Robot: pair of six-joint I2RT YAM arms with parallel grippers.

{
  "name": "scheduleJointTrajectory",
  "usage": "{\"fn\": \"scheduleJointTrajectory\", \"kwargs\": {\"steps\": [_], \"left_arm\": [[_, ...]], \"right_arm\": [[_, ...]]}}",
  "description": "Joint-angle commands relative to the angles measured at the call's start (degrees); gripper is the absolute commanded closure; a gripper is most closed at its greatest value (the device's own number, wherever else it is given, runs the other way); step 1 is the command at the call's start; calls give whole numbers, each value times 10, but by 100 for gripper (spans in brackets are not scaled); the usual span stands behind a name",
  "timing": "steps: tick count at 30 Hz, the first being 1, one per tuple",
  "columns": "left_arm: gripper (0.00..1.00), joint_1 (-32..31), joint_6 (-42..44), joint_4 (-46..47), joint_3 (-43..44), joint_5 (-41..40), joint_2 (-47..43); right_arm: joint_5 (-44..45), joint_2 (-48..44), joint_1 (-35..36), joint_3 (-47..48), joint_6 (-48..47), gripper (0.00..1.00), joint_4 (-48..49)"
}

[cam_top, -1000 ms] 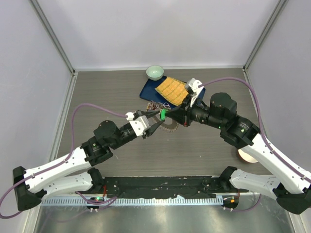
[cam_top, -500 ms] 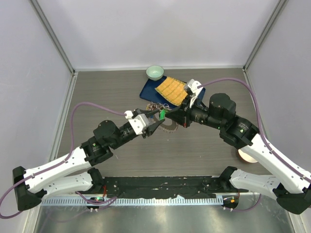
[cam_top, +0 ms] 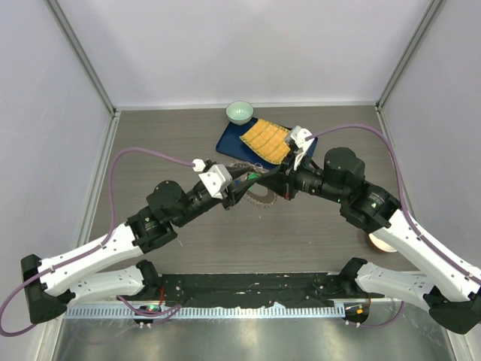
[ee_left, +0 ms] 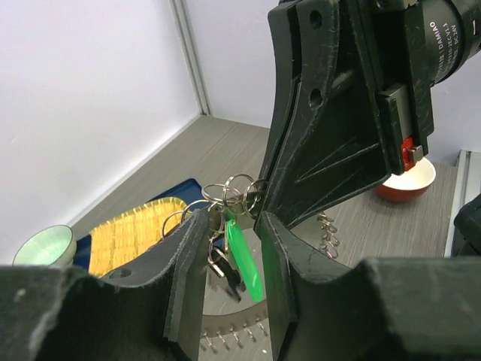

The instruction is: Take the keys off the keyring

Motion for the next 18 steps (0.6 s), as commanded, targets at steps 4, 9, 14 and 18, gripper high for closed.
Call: {"fn": "scheduleJointTrajectory", "kwargs": {"steps": [4, 9, 14, 18], "left_arm": [[64, -1, -37, -18, 12, 0, -16], [65, -2, -34, -17, 5, 0, -21], [66, -2, -39, -19, 4, 1, -17], [66, -3, -43, -18, 3, 7, -11]], "right_arm": [[11, -21, 3, 6, -6, 99, 57], [18, -17, 3, 9, -6, 99, 58], [18, -17, 3, 10, -1, 99, 60], [21, -17, 3, 10, 1, 99, 62]]}}
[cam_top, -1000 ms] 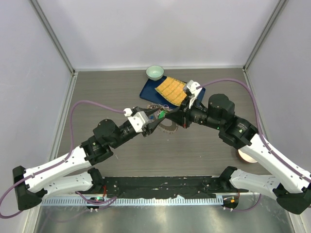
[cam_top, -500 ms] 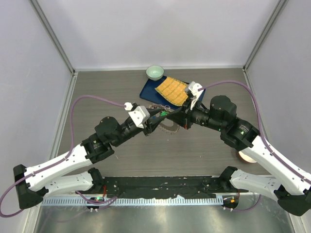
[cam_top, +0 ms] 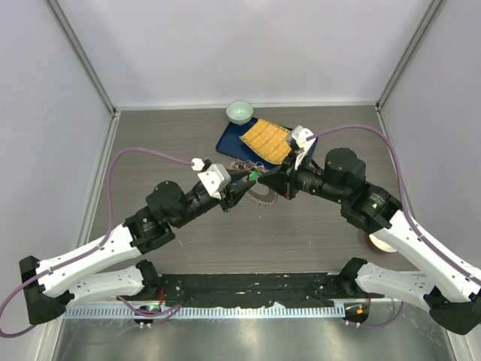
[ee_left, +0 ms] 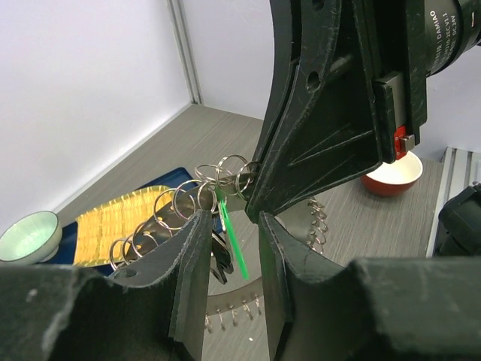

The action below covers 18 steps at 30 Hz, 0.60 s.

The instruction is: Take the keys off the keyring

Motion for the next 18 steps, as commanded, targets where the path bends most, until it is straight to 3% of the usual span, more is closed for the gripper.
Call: {"fn": "scheduleJointTrajectory", "kwargs": {"steps": [1, 12, 18], "left_arm": [[66, -3, -12, 11, 4, 7, 0], [72, -4, -10, 23, 6, 29, 22], [93, -4, -7, 23, 5, 28, 25]], "right_arm": [[8, -10, 3, 14, 4, 99, 60], [12, -9, 3, 9, 10, 99, 69], [18, -10, 3, 5, 11, 99, 72]]}}
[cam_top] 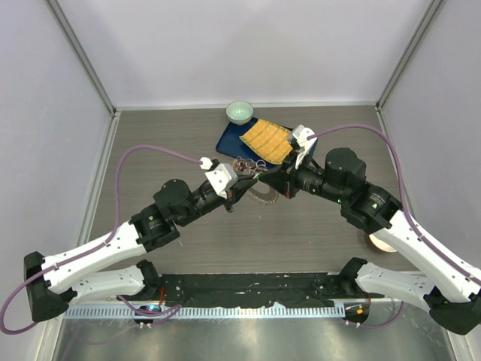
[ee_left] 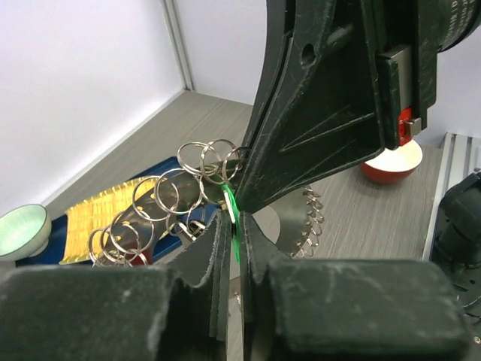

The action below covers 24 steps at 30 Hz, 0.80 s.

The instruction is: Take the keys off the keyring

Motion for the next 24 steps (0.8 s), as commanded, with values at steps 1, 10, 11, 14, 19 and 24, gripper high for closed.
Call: {"fn": "scheduleJointTrajectory", "kwargs": {"steps": [1, 10, 11, 14, 19, 24], "left_arm": [[100, -4, -1, 22, 5, 1, -2], [100, -3, 25, -28, 24, -80, -28], [100, -2, 26, -43, 29, -79, -29], [100, -2, 23, -71, 52, -64, -24], [100, -3, 4, -74, 46, -38, -15], [100, -4, -13, -43, 17, -37, -16]], "right_arm": [[6, -10, 3, 6, 10, 99, 72], [-6, -25, 3, -22, 8, 97, 79], [-7, -28, 3, -31, 7, 92, 87], [11, -33, 3, -48, 13, 91, 108], [47, -38, 3, -94, 64, 99, 240], [89, -30, 3, -130, 97, 99, 318]]}}
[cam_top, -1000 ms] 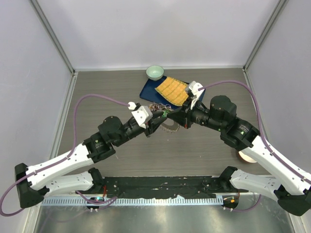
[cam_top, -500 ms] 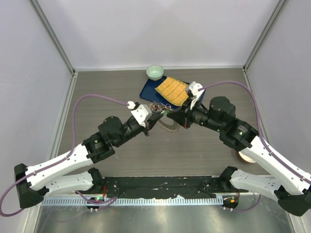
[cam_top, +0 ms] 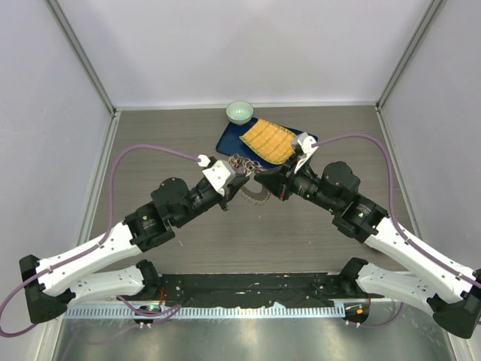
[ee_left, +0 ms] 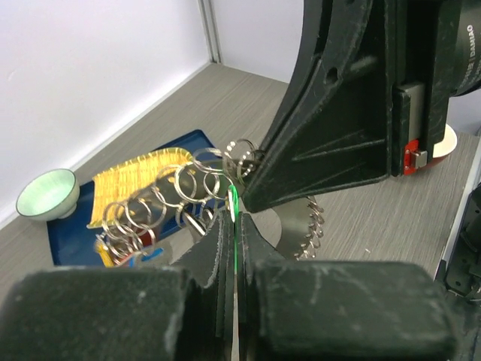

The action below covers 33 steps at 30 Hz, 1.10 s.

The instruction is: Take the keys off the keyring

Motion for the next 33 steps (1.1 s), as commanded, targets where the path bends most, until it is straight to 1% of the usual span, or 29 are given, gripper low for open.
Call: {"fn": "scheduleJointTrajectory", "kwargs": {"steps": [1, 8, 11, 13, 14, 15, 16, 17, 18, 19, 20, 22, 25, 26, 28, 29, 30, 31, 33], "left_arm": [[100, -4, -25, 36, -16, 18, -1], [100, -4, -28, 63, -43, 17, -6], [100, -4, -30, 72, -47, 25, -6], [100, -4, -27, 75, -47, 30, -13], [95, -3, -25, 71, -47, 30, -16], [74, -3, -12, 64, -40, 31, -21], [66, -3, 0, 52, -34, 34, -35], [60, -3, 10, 16, -26, 42, -42], [56, -4, 22, -6, -17, 68, -50], [55, -3, 60, -27, 0, 81, -71], [55, -3, 76, -73, 9, 90, -80], [55, -3, 127, -112, 35, 95, -114], [56, -3, 174, -194, 65, 99, -139], [56, -3, 201, -211, 92, 95, -140], [58, -3, 225, -249, 117, 90, -131], [59, -3, 252, -288, 139, 92, -124], [59, -3, 266, -305, 148, 99, -110], [59, -3, 276, -339, 157, 110, -102], [59, -3, 303, -362, 177, 148, -85]], "right_arm": [[60, 1, 1, -9, 46, 99, 164], [81, 1, 1, -23, 67, 99, 217], [70, 5, 1, -22, 69, 99, 217], [42, 6, 1, -21, 60, 99, 208], [32, 3, 0, -20, 55, 99, 199], [22, -1, 1, -21, 41, 99, 189], [1, -11, 1, -23, 33, 99, 171], [-9, -16, 1, -20, 25, 99, 157], [-20, -20, 1, -18, 7, 99, 141], [-32, -25, 1, -9, 0, 99, 109], [-63, -32, 1, -5, -7, 99, 95], [-87, -35, 0, 17, -22, 99, 42], [-143, -25, -1, 54, -30, 99, -34], [-181, -21, 0, 59, -30, 99, -45], [-220, -11, 0, 71, -26, 99, -66], [-239, -6, 0, 73, -19, 99, -70], [-272, -2, -1, 74, -17, 99, -75], [-284, 1, 0, 74, -14, 99, -83], [-320, 4, 0, 74, -14, 99, -89]]}}
